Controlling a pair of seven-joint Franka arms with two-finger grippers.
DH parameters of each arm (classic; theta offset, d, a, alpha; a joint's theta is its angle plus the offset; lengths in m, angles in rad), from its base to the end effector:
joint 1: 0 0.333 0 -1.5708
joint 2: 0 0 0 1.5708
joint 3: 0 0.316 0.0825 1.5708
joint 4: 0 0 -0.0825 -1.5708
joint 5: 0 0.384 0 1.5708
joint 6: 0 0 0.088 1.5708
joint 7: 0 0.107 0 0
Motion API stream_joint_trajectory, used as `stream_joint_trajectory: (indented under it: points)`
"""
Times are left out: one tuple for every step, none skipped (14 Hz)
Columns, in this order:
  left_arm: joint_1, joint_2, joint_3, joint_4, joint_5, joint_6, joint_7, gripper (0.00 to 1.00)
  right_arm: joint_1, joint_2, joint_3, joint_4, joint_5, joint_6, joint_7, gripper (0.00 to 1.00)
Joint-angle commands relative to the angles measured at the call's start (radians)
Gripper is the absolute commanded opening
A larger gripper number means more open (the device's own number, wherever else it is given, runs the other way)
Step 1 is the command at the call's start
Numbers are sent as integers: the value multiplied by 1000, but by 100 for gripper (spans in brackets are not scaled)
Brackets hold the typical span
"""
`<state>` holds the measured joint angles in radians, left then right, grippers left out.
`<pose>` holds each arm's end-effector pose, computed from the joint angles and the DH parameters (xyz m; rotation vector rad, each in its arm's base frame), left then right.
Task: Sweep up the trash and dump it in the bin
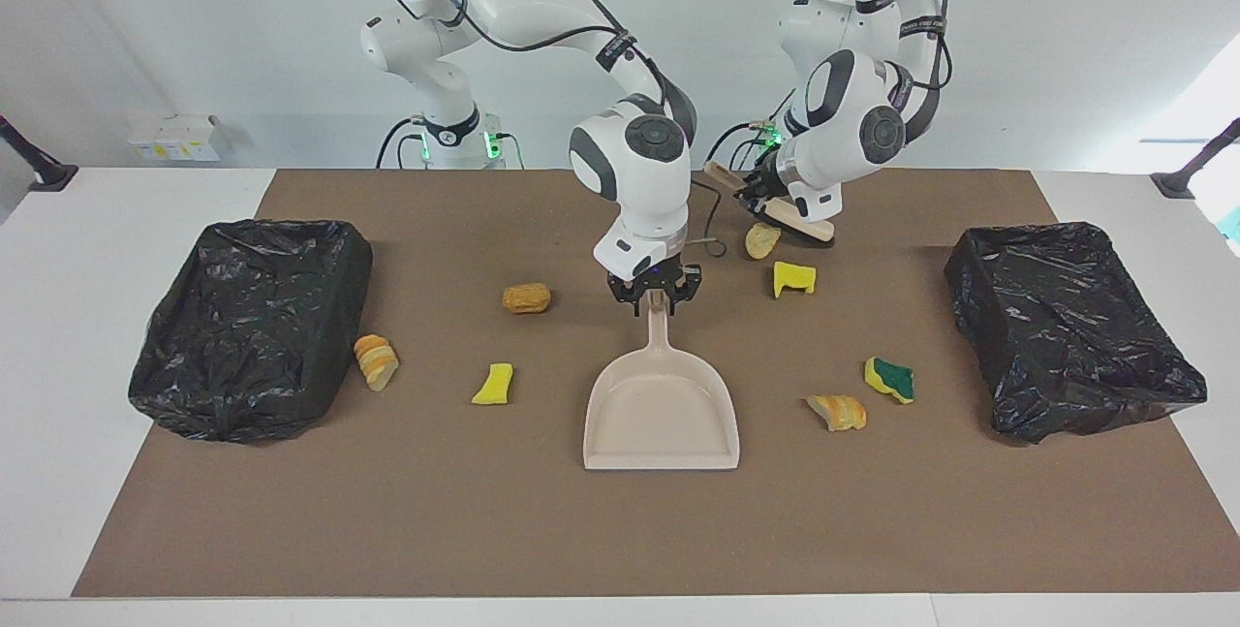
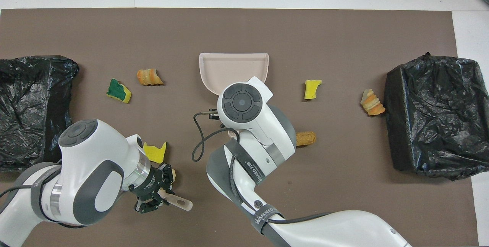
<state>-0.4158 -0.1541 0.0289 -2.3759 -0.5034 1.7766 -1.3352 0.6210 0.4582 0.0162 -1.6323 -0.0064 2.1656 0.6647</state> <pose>0.3809 -0.2004 0.3651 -2.4702 -1.6277 0.9747 0.5506 0.4056 0.3608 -3.0931 0.0403 -0.0910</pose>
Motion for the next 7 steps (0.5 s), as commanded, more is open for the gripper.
stream_joint_trajectory:
  points:
    - [-12,-13,11,-20,-37,27,-15,0,-6,-9,4,-29,-15,26,-13,56]
    - [-3,-10,12,-20,-37,41,-15,0,-6,-10,4,-31,-15,25,-16,55]
    - [-1,-4,11,-22,-40,61,-13,0,-9,-12,5,-35,-14,20,-36,37]
    - [-1,4,11,-23,-55,87,-15,0,-10,-18,5,-49,-4,19,-66,22]
    - [0,20,12,-20,-58,113,-15,0,-13,-22,4,-58,-3,19,-101,15]
    - [3,37,14,-11,-58,163,-13,0,-18,-24,4,-58,-3,2,-156,5]
    - [18,54,14,7,-58,205,-13,0,-17,-26,4,-57,-3,-13,-190,0]
